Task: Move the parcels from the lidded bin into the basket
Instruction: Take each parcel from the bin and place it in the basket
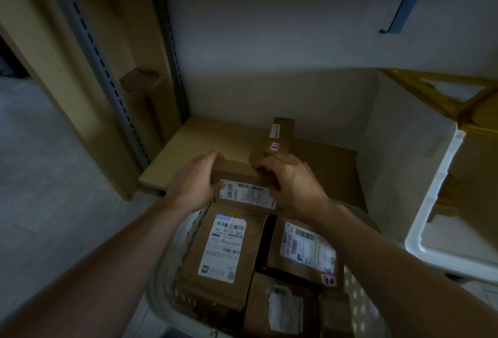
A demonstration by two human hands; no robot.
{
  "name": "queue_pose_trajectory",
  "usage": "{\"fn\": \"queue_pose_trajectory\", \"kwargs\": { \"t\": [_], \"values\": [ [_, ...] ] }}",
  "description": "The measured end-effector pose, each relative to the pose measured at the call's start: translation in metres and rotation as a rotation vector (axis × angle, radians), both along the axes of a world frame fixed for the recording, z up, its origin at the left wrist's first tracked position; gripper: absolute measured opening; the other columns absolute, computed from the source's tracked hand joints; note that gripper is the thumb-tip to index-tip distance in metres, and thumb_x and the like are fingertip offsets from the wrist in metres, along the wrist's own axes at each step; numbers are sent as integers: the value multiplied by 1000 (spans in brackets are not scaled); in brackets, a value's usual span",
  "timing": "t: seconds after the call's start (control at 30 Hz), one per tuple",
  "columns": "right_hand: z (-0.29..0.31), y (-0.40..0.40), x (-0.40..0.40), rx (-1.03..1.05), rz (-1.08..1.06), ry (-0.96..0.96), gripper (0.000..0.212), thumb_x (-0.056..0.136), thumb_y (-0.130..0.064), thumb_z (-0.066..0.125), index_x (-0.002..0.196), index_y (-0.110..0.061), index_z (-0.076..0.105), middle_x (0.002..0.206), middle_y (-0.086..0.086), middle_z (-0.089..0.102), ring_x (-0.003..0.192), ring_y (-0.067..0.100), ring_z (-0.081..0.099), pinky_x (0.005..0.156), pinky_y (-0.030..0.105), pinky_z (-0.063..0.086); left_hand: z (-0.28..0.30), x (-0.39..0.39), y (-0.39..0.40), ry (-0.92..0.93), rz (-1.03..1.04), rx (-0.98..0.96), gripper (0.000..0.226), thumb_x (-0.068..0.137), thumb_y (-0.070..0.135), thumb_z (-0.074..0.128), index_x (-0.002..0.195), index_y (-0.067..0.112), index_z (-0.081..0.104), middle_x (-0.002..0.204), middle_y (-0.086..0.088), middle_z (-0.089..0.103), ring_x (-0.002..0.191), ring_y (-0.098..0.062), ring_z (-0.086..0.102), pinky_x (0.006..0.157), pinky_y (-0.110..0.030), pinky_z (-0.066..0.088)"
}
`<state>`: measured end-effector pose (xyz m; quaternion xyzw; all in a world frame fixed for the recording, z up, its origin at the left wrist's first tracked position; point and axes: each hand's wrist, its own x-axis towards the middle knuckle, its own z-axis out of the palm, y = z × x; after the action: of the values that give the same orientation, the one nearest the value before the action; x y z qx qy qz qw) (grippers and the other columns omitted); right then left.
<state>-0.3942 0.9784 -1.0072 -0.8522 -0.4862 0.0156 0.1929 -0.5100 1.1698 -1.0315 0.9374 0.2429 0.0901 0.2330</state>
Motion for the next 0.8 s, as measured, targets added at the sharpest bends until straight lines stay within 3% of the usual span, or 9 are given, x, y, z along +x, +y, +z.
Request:
{"fn": "queue_pose_trajectory", "kwargs": {
  "t": [0.17, 0.27, 0.4, 0.5, 0.63, 0.8],
  "values": [
    [3, -5, 6, 20, -20, 14, 57, 84, -6, 72, 136, -23, 56, 135, 0, 59, 124, 22, 51, 99, 41, 48, 4, 1, 0, -15, -25, -59, 79, 79, 25, 84, 146, 28, 41, 138, 3, 57, 127, -18, 54, 103, -42, 49],
    [4, -10, 7, 19, -25, 22, 59, 85, -12, 74, 138, -25, 53, 136, -1, 58, 125, 21, 50, 99, 40, 48, 6, -3, 1, -32, -37, -66, 85, 78, 27, 85, 149, 29, 37, 142, 2, 53, 131, -20, 51, 105, -43, 48],
    [7, -15, 6, 20, -29, 38, 66, 84, -21, 79, 142, -28, 49, 140, -4, 55, 129, 19, 47, 104, 41, 45, 13, -8, -1, -41, -47, -63, 90, 79, 25, 84, 153, 27, 33, 150, 0, 46, 138, -20, 44, 106, -35, 40],
    [10, -22, 4, 50, -15, 23, 66, 85, -28, 78, 143, -27, 47, 140, -4, 55, 127, 19, 48, 102, 40, 45, 23, -13, -3, -80, -87, -75, 88, 81, 29, 82, 153, 31, 32, 153, 2, 43, 139, -19, 42, 103, -30, 36],
    [16, -37, 2, 96, -11, 17, 74, 85, -35, 78, 148, -29, 40, 147, -3, 49, 131, 19, 45, 106, 40, 44, 39, -20, -16, -134, -182, -62, 73, 90, 38, 73, 151, 34, 34, 155, 7, 40, 139, -14, 41, 108, -34, 39],
    [30, -68, -4, 189, -20, 41, 75, 83, -38, 75, 147, -36, 36, 144, -7, 49, 131, 13, 47, 105, 31, 44, 56, -24, -44, -223, -293, -57, 62, 96, 40, 64, 151, 33, 37, 153, 16, 37, 131, 5, 32, 106, -26, 35]
  ]
}}
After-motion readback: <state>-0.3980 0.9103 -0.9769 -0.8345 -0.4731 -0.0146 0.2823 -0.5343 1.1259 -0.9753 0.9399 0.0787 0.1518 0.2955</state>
